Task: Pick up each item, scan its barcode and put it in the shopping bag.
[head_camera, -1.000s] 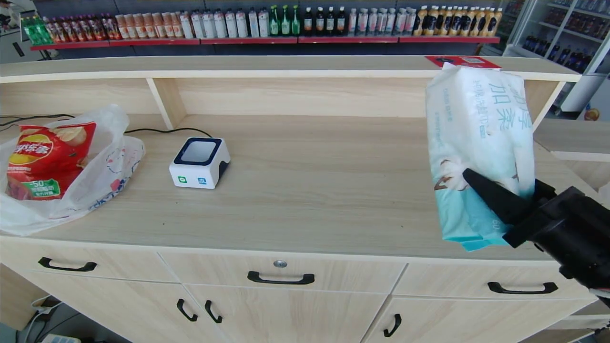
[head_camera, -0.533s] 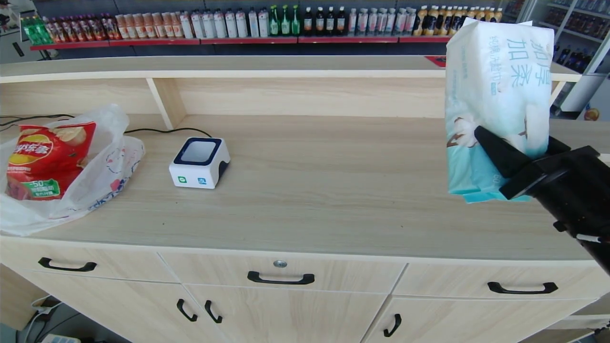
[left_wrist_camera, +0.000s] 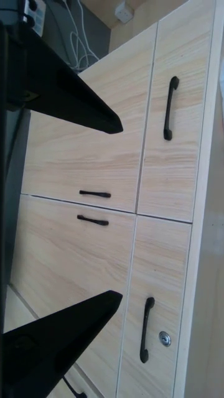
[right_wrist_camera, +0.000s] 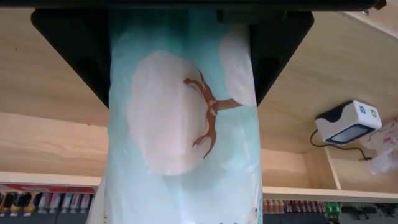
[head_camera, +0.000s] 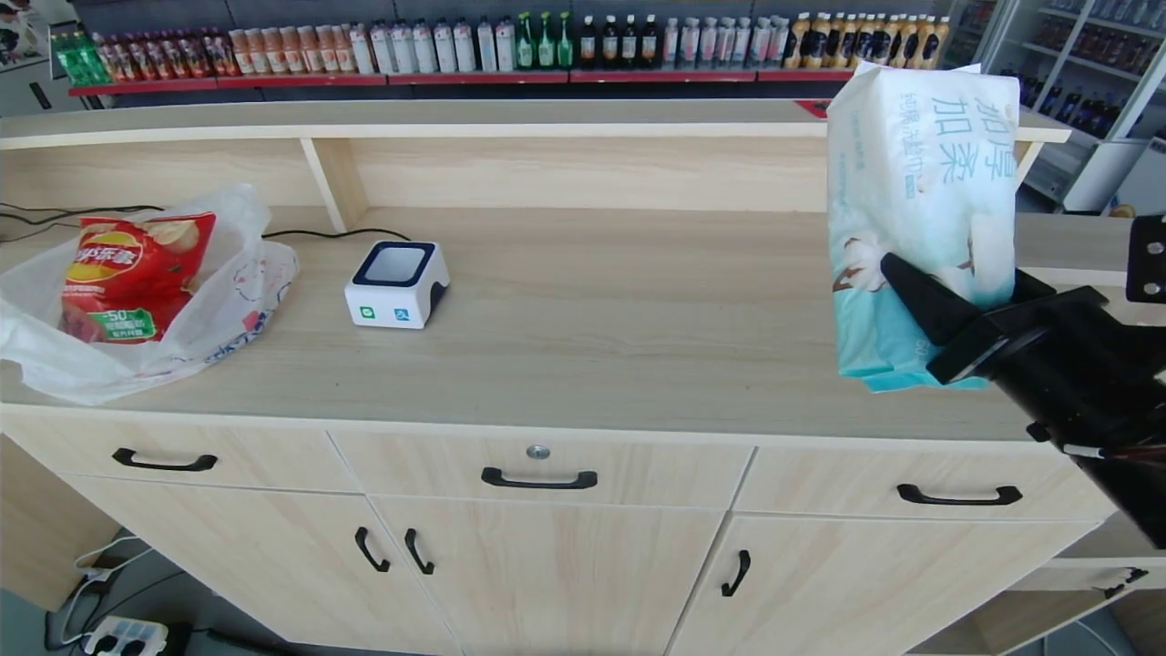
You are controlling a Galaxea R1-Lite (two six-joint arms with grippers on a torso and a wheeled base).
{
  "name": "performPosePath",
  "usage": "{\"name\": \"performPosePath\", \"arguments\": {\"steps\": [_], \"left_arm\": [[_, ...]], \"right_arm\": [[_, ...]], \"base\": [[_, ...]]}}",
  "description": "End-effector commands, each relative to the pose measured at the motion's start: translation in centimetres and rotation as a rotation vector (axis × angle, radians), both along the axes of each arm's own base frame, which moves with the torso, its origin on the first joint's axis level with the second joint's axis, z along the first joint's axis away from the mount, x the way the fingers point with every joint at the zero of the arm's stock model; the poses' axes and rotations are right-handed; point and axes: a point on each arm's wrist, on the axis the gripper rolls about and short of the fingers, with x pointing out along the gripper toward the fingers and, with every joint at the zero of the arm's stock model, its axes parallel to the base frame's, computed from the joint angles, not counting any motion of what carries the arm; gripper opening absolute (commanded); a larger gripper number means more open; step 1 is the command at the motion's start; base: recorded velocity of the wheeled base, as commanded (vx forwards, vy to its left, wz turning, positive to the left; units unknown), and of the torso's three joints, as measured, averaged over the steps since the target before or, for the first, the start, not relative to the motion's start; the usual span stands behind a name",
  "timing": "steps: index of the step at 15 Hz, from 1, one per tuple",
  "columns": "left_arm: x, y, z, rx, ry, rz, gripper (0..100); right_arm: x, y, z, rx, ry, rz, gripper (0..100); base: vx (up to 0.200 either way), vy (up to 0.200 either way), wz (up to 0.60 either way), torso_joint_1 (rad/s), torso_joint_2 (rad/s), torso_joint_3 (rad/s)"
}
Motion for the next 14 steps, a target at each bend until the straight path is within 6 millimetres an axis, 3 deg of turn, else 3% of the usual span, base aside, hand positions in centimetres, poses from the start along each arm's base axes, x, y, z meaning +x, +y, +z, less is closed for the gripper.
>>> {"name": "performPosePath", "arguments": {"steps": [1, 14], "left_arm": [[0.0, 0.0, 0.0, -0.001, 0.0, 0.0, 100], [0.0, 0.0, 0.0, -0.007, 0.0, 0.002, 100]], "right_arm": [[-0.4, -0.1, 0.0, -0.001, -0.004, 0.003, 0], [-1.6, 0.3, -1.3, -0.001, 0.051, 0.043, 0]], "base": [[0.0, 0.2, 0.0, 0.007, 0.0, -0.002], [0.0, 0.2, 0.0, 0.006, 0.0, 0.003]]}}
